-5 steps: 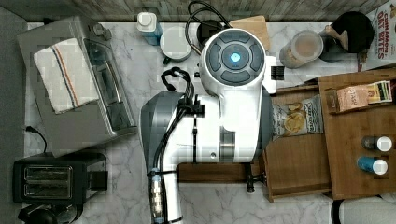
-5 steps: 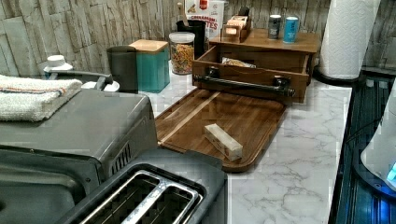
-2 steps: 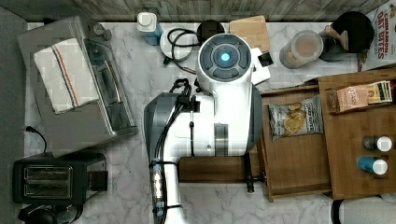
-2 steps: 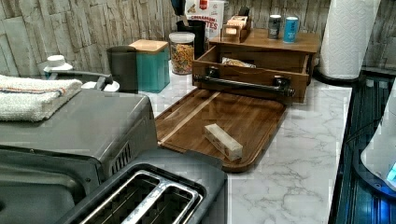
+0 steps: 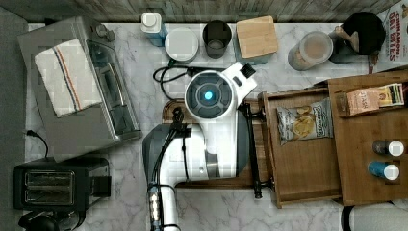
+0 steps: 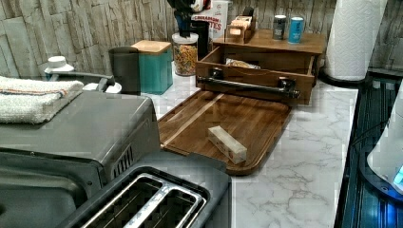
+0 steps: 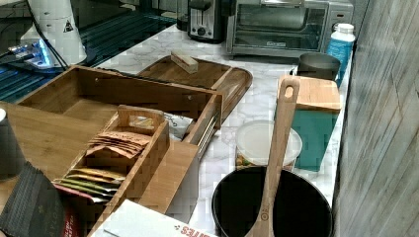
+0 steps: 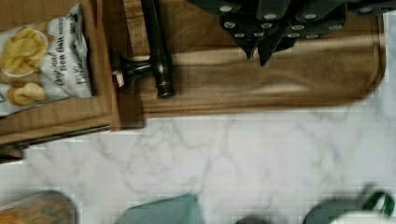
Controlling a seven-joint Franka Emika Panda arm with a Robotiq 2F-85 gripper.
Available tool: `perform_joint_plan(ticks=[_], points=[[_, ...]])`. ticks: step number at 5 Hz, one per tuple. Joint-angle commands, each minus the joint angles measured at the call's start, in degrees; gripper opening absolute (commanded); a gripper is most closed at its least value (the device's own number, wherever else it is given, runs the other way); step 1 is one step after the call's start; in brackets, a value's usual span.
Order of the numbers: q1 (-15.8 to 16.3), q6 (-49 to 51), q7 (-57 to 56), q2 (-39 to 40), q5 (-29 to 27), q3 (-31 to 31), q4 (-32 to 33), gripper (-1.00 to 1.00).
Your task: Close the drawer.
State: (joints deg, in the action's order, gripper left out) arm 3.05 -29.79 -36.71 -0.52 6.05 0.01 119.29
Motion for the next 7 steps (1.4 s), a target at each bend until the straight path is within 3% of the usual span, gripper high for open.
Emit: perform_joint_plan(ticks=[1, 4, 5, 7], points=[[2.76, -8.96, 0.17, -4.16, 5.0, 3.86, 15.93, -1.0], [-0.67, -21.74, -3.71, 0.36, 11.99, 0.34, 23.17, -1.0], [-1.72, -21.82, -7.19, 0.29, 7.93, -0.14, 24.75, -1.0], [-4.34, -20.8, -13.12, -1.82, 7.81, -2.86, 26.97, -1.0]])
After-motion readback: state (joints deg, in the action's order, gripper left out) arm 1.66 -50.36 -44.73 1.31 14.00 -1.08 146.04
